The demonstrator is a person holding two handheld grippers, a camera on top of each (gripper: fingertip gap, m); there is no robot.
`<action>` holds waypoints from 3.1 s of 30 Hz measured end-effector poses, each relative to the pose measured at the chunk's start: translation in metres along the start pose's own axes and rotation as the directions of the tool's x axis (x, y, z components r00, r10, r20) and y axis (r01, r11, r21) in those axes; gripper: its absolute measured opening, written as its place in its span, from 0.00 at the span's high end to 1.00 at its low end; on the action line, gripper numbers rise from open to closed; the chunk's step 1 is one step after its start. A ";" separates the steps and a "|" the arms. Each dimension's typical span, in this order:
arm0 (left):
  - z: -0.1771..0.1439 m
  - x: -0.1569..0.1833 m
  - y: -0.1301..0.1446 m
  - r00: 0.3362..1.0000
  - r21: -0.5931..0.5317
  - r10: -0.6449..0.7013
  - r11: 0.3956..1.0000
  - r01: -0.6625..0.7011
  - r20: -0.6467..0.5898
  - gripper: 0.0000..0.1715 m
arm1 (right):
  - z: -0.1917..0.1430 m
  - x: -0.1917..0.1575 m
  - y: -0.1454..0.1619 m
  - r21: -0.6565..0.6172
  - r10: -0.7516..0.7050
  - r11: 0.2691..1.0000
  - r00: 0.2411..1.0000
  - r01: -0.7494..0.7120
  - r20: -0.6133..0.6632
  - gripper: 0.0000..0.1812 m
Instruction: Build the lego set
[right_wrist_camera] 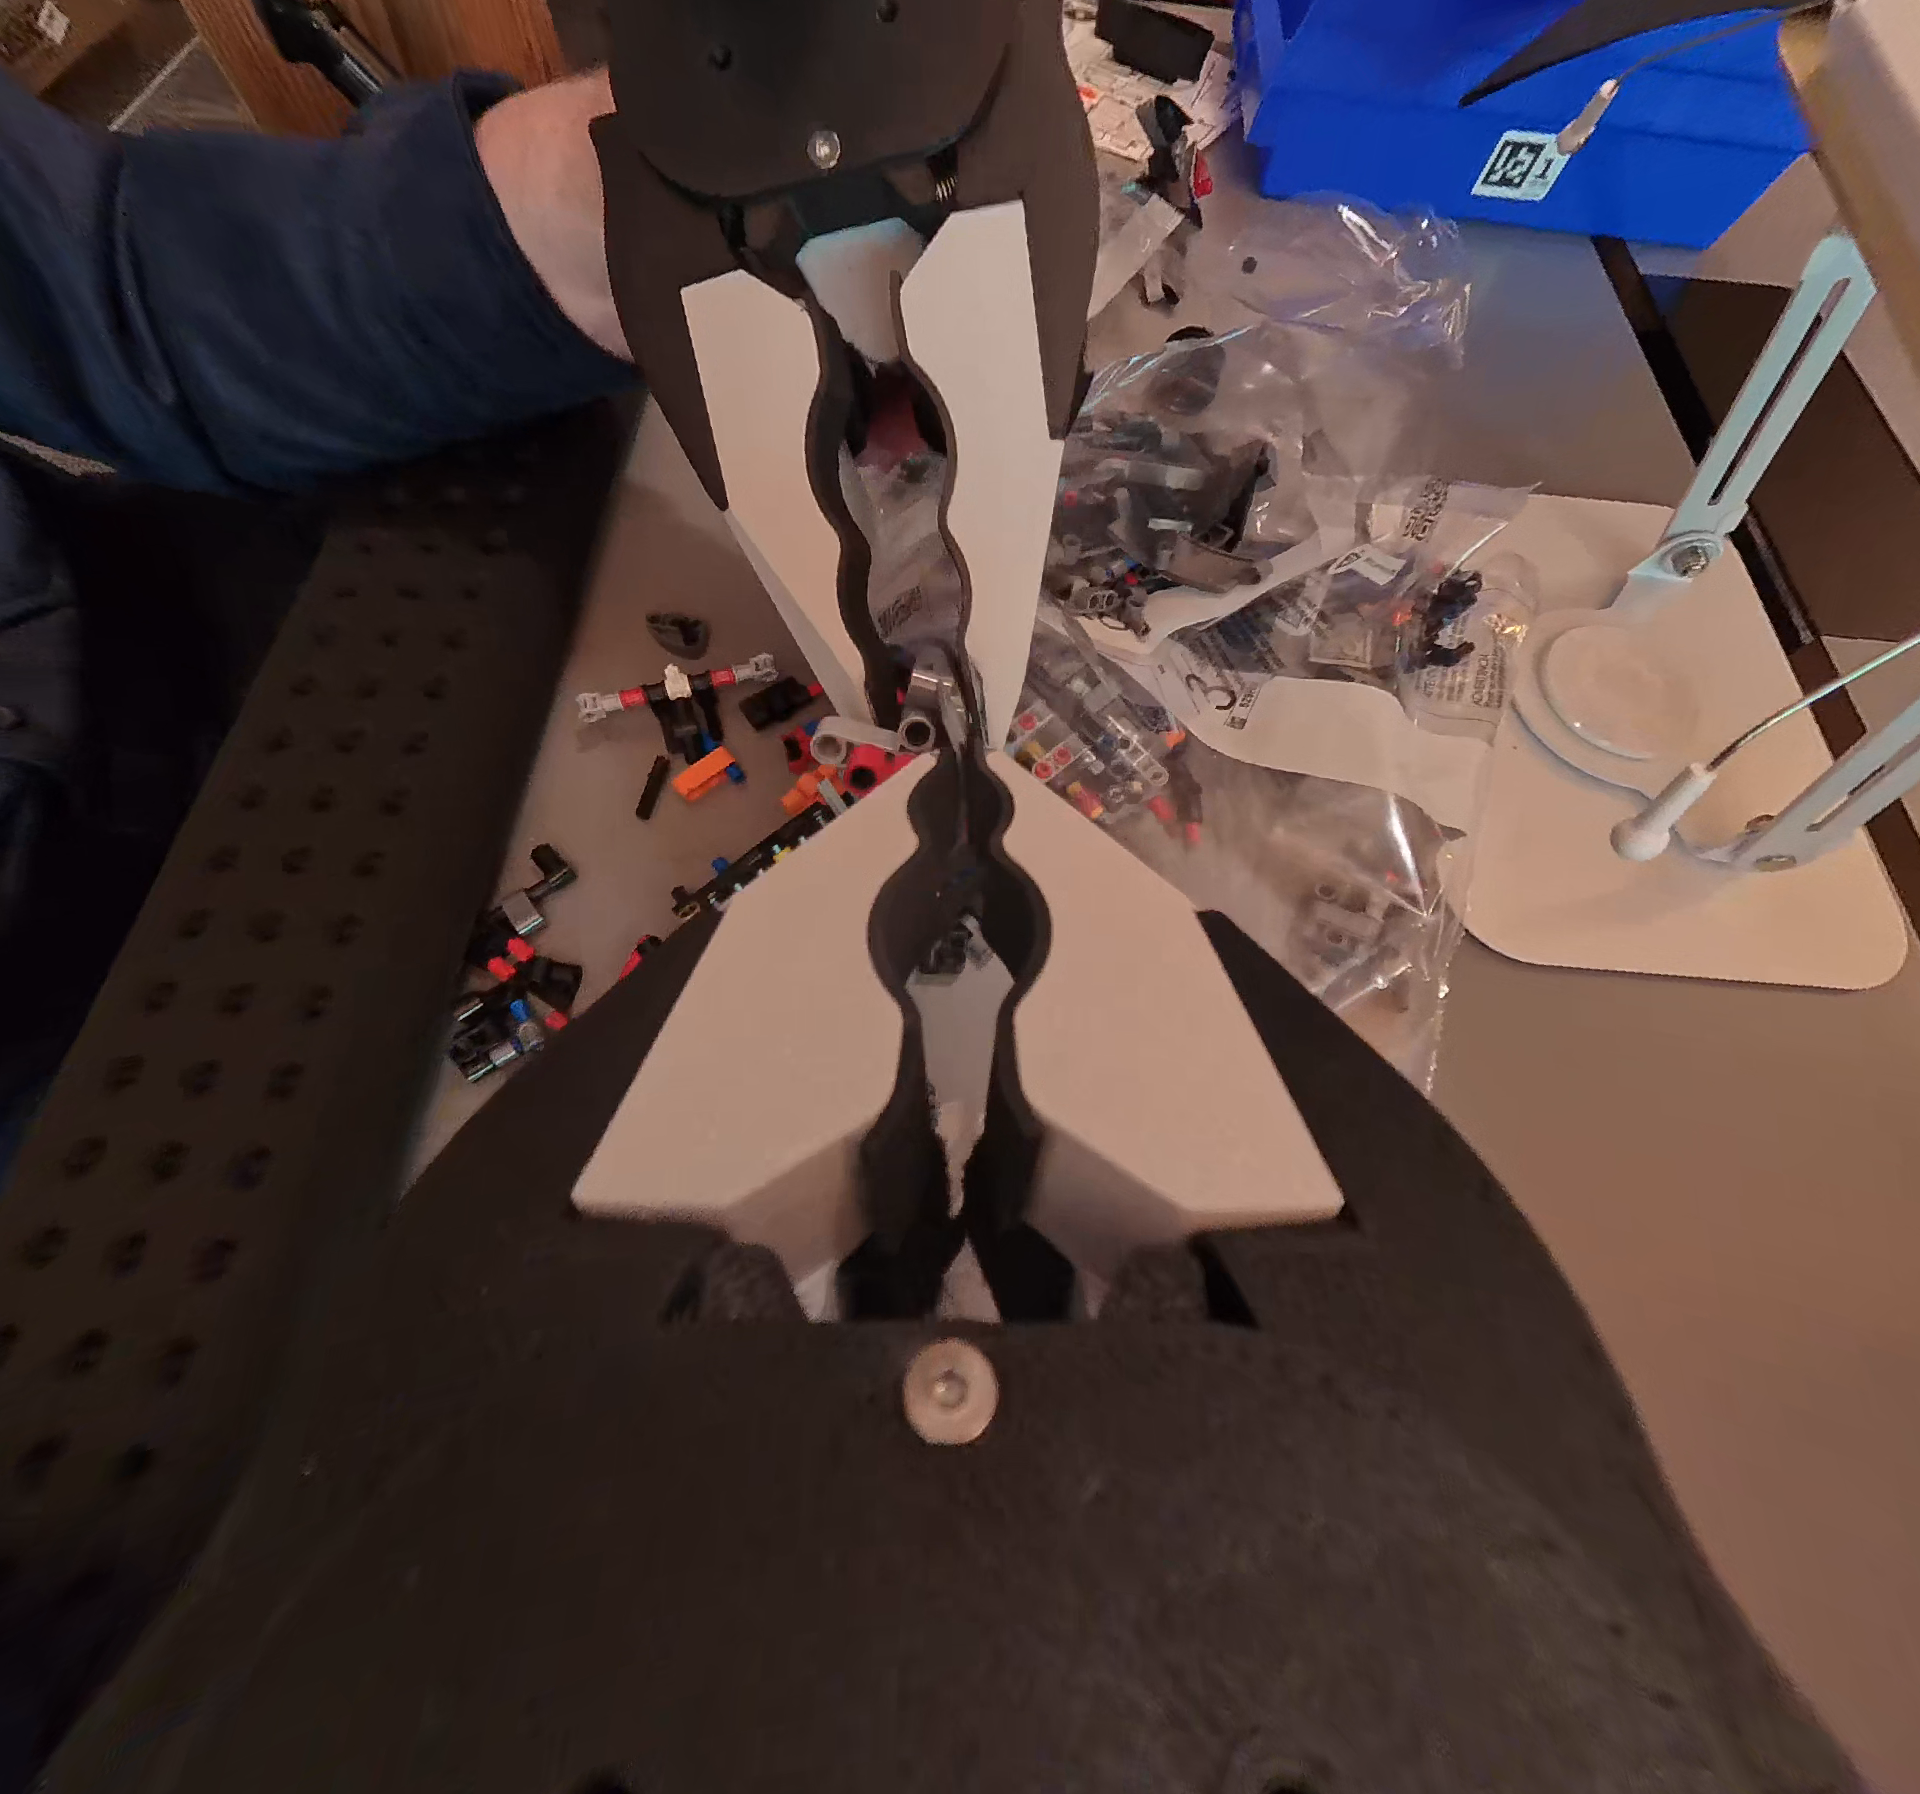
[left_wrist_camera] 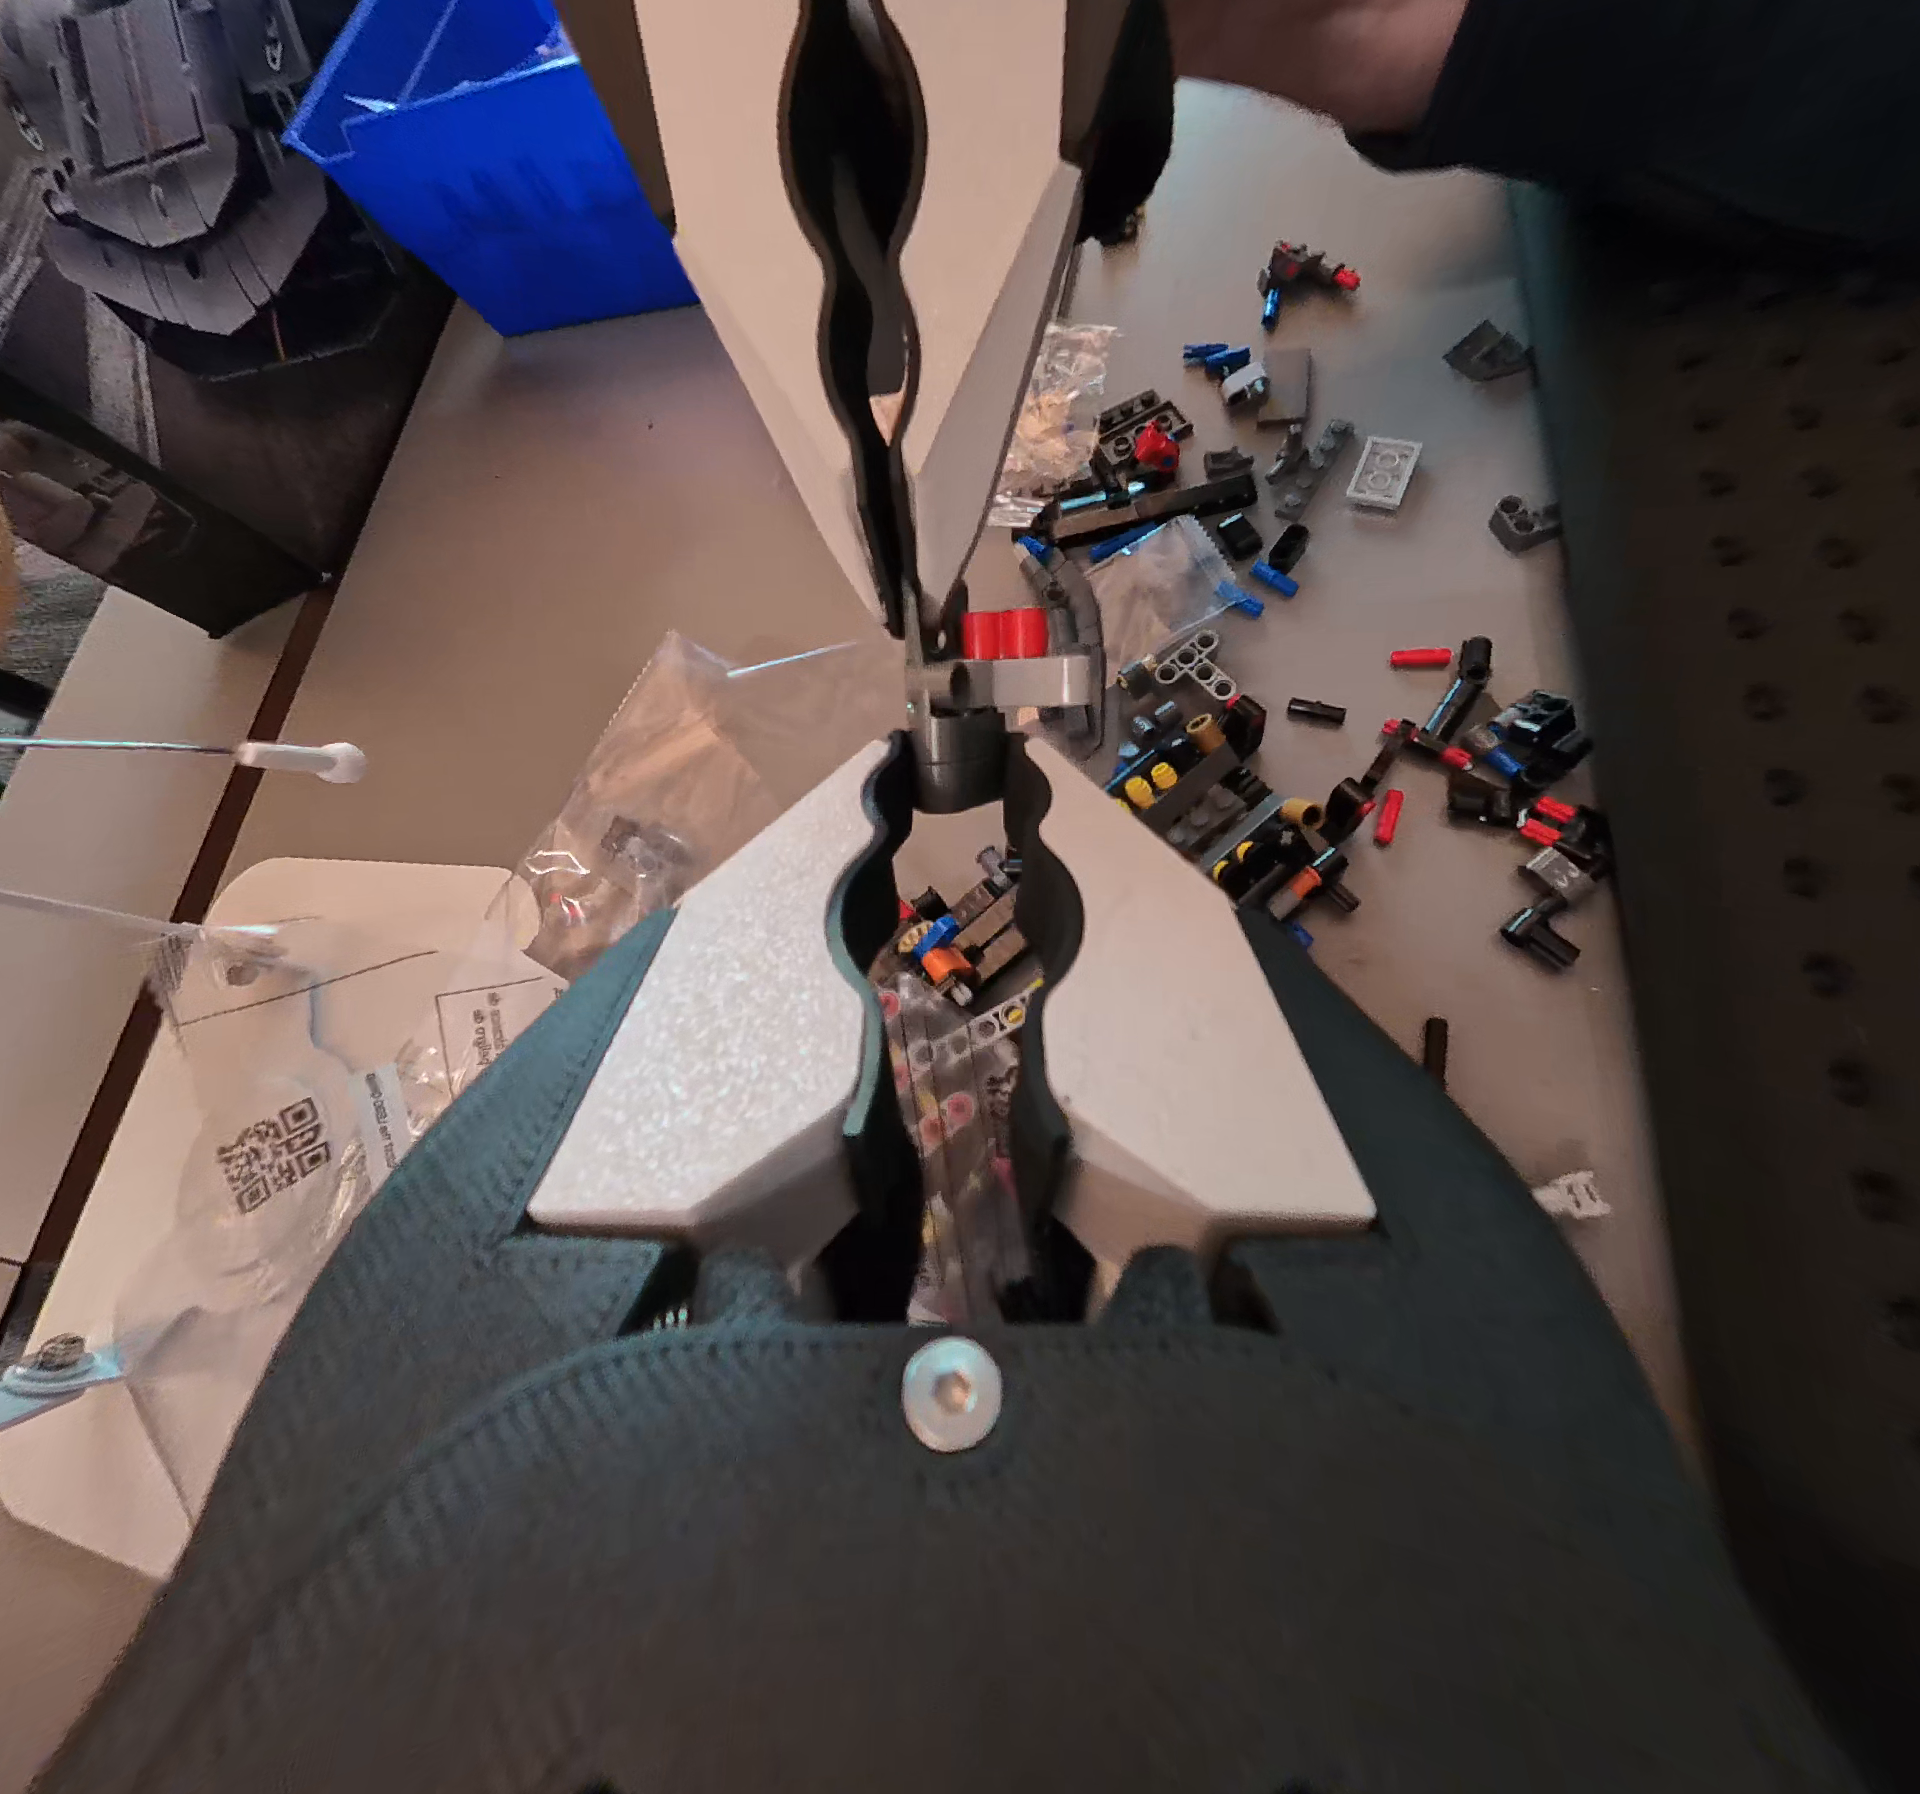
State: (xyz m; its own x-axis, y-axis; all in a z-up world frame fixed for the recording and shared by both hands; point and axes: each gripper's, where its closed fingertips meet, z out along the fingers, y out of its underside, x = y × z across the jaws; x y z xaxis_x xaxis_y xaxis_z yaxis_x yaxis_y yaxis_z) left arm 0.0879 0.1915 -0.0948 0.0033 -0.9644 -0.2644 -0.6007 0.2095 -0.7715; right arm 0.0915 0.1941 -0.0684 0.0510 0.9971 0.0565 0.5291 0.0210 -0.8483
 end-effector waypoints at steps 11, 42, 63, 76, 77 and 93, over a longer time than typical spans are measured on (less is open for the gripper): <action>-0.011 0.010 -0.007 0.999 0.047 0.030 0.998 -0.029 -0.032 0.91 | -0.003 -0.012 0.001 -0.007 -0.037 0.999 0.998 0.038 0.042 1.00; -0.009 -0.001 -0.005 0.999 0.035 0.027 0.999 -0.028 0.031 0.90 | 0.006 -0.001 -0.005 0.075 0.052 0.996 0.999 -0.053 0.006 1.00; -0.017 0.001 -0.015 0.993 0.043 0.087 0.995 -0.091 0.077 0.91 | -0.001 -0.007 -0.005 0.061 -0.027 0.998 1.000 0.027 -0.005 1.00; -0.001 0.011 -0.003 0.998 -0.004 0.058 0.998 -0.058 0.000 0.90 | -0.033 0.006 0.012 0.112 0.085 0.990 0.996 -0.084 0.003 1.00; 0.000 0.010 0.000 0.998 -0.016 0.064 0.998 -0.064 0.007 0.90 | -0.031 0.005 0.013 0.111 0.087 0.990 0.996 -0.088 0.013 1.00; 0.009 0.006 -0.013 0.992 0.017 0.094 0.995 -0.096 0.086 0.72 | -0.010 -0.006 0.021 0.051 0.093 0.994 0.992 -0.098 0.086 1.00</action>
State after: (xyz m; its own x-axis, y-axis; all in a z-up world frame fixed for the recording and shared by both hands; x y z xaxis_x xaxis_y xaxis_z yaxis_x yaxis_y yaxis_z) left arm 0.1035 0.1845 -0.0915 0.0157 -0.9230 -0.3844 -0.5849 0.3033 -0.7523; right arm 0.1105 0.1879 -0.0813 0.0269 0.9973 -0.0688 0.4776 -0.0732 -0.8755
